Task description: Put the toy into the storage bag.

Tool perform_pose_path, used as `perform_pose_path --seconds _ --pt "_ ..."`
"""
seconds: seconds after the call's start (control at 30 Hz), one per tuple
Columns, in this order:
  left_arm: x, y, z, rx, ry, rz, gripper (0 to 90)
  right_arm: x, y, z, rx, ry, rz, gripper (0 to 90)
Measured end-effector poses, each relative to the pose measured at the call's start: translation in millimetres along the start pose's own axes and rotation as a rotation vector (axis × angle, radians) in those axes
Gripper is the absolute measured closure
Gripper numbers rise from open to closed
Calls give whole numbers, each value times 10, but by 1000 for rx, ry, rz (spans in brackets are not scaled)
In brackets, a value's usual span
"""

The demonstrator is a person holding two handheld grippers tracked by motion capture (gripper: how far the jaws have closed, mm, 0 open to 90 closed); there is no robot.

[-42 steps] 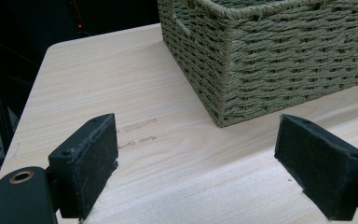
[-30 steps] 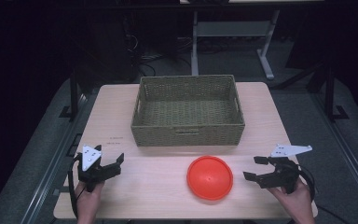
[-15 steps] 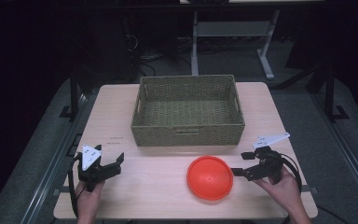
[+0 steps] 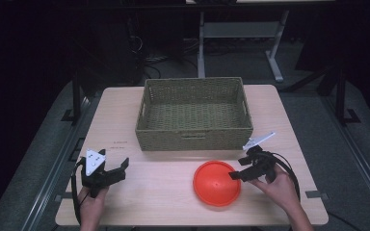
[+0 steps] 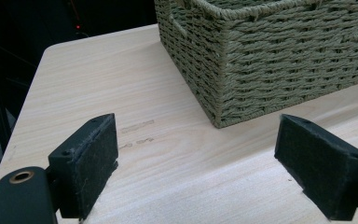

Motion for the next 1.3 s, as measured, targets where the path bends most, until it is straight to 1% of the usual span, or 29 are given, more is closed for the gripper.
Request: perform_pose_path --seconds 0.07,0.1,0.17,0.23,0.3,0.37,0.4,0.53,0.6,0.63,0.73,0.77,1.0,1.03,1.13,1.17,1.2,1.27,1.3 --pt "0 -3 2 2 0 2 128 3 29 -12 0 3 9 311" --pt "-1 -6 2 2 -1 6 128 5 62 -19 7 5 17 348" --pt "2 -12 5 3 3 3 128 5 77 -21 2 8 26 357" --pt "5 -11 3 4 2 4 128 7 121 -38 16 18 46 407" --pt "4 -8 -2 3 1 1 128 7 135 -47 13 14 47 417" --pt "5 -8 -6 4 7 2 128 9 163 -49 12 19 64 455" --pt "5 -8 -6 4 7 2 128 9 163 -49 12 19 64 455" --pt "4 -5 -3 4 2 1 128 8 195 -65 12 19 81 502" --pt "5 -6 -4 5 1 0 128 9 201 -69 13 20 80 507" --pt "6 -6 -5 5 2 0 128 11 208 -72 11 22 83 531" --pt "5 -10 -8 3 10 3 128 13 214 -75 12 29 84 549" --pt "7 -9 -8 3 6 -4 128 18 223 -79 5 39 91 570" --pt "9 -8 -5 5 5 -1 128 26 263 -77 0 43 104 623" --pt "10 -9 -6 3 11 1 128 26 265 -77 -2 38 99 637" --pt "10 -9 -6 3 12 1 128 27 259 -78 -2 43 93 661" --pt "10 -9 -6 4 4 -5 128 29 242 -83 0 50 81 694" --pt "10 -9 -6 4 4 -5 128 29 242 -83 0 50 81 694" --pt "8 -14 2 6 5 -2 128 35 209 -78 6 58 68 727" --pt "9 -15 4 7 3 0 128 39 194 -75 0 54 67 738"
Point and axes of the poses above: each handheld gripper's, and its own axes: y roughly forward along the jaws, x roughly out of its top, z roughly to its left, the point moved 2 cm from there along y, roughly forward along the jaws, and after that the axes turned 5 degrees about z, right-handed, at the moved point
